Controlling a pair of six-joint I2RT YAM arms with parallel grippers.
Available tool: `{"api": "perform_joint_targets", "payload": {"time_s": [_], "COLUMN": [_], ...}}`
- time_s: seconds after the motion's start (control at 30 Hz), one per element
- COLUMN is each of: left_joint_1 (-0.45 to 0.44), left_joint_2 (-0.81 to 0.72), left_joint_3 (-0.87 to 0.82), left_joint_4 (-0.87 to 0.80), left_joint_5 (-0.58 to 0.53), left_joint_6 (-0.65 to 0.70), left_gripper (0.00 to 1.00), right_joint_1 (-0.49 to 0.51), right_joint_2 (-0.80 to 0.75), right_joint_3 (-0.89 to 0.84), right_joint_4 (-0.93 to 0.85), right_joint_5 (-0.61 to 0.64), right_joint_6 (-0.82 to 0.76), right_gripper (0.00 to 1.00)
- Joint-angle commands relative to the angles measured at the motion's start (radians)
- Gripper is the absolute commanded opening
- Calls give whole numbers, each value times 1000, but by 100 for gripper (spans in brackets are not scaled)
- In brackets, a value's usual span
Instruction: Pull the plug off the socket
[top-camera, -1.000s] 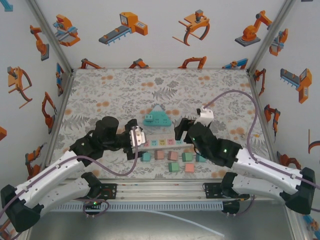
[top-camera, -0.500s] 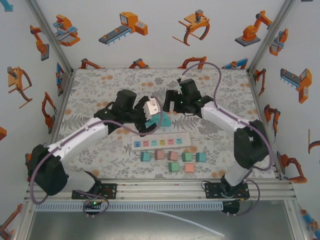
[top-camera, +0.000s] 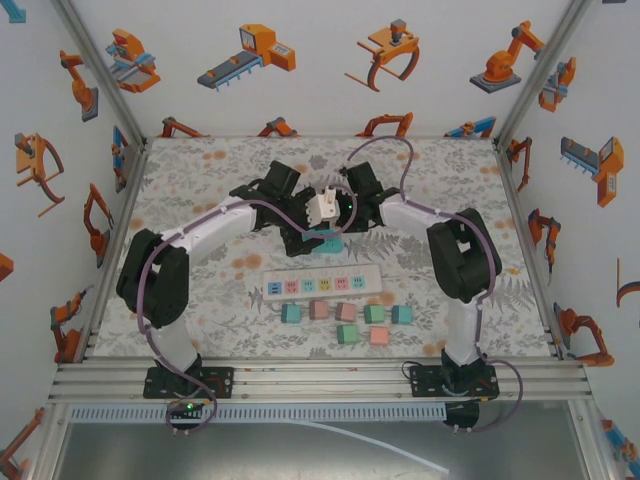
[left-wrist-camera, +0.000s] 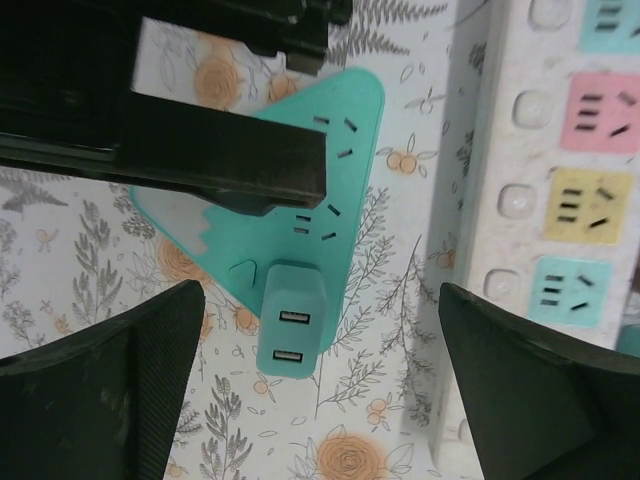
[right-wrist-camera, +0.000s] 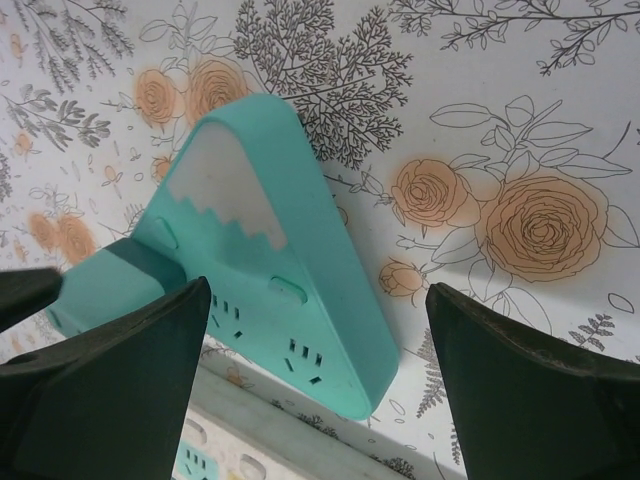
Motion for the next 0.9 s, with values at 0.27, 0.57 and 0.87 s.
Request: {"api": "perform_joint_targets", "payload": {"time_s": [0.27, 0.57, 0.87], "left_joint_1": [23, 33, 29], "left_joint_2": [87, 142, 157], "left_joint_3": [52, 79, 72], "left_joint_4": [-61, -45, -24], "left_joint_5": [-87, -82, -91], "left_joint_6": [176, 170, 164], "left_gripper": [86, 40, 28], "right_joint_1": [-4, -4, -4], "right_joint_2": [23, 29, 56], "right_joint_3": [17, 18, 31], "right_joint_4": [-12, -36, -52], "right_joint_5": [3, 6, 21], "right_joint_6": [-3, -19, 8], "right_gripper": [76, 74, 72]}}
